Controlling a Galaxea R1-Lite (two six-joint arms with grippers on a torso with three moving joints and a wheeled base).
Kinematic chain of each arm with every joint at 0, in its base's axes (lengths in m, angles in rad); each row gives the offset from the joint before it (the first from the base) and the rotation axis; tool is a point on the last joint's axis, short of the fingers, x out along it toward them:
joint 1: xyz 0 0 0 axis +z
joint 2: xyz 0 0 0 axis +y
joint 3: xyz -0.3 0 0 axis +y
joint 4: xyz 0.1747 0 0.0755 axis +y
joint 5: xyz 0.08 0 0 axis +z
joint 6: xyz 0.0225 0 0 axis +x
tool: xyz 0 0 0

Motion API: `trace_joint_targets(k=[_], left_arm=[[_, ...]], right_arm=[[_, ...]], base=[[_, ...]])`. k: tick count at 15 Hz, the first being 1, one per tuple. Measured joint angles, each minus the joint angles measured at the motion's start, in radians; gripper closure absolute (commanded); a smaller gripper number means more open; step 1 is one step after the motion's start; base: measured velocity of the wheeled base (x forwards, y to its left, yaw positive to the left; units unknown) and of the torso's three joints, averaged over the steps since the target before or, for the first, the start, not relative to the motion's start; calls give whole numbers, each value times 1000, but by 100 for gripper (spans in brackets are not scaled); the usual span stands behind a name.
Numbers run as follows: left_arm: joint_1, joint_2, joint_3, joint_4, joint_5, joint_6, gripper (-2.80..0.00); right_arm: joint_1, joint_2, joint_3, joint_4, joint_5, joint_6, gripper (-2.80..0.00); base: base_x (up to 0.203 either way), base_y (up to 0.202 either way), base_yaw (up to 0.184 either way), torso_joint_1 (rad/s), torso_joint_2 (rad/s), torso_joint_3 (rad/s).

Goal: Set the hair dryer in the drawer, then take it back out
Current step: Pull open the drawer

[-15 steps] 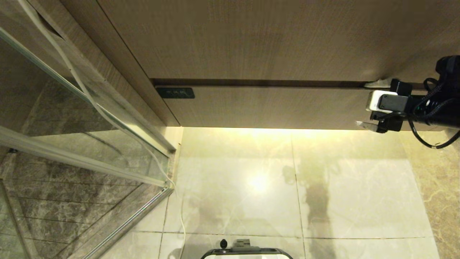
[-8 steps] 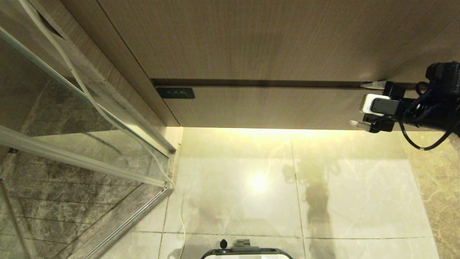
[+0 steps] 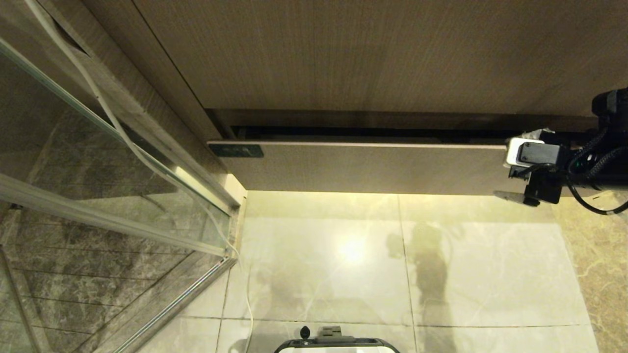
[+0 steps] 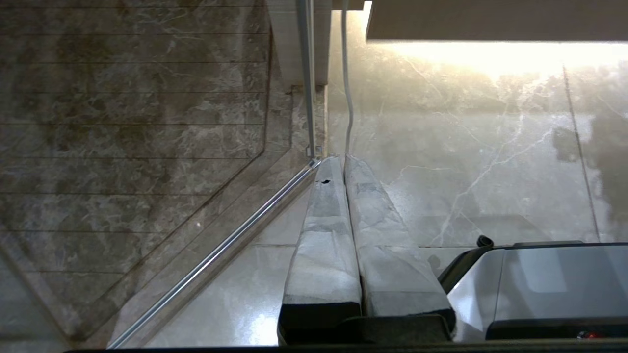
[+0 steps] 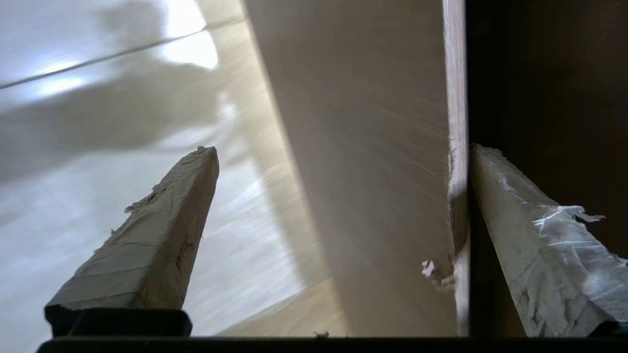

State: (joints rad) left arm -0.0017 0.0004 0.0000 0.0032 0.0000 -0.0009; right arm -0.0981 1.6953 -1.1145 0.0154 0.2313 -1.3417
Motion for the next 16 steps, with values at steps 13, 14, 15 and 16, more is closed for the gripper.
trace_joint_targets(k=[13,14,15,16], left_arm=[[1,0,0,0,0,0,0],[-1,0,0,-1,0,0,0],[0,0,0,0,0,0,0],[0,0,0,0,0,0,0]], right_arm=[[-45,-383,130,378,-55,50,-280],[-57,-452,132,474,-65,70,-280],[-65,-514,131,559,-71,94,-280],[-72,-578,129,636,-78,123,-280]], base=[[0,0,0,0,0,0],[0,0,0,0,0,0],[0,0,0,0,0,0],[0,0,0,0,0,0]])
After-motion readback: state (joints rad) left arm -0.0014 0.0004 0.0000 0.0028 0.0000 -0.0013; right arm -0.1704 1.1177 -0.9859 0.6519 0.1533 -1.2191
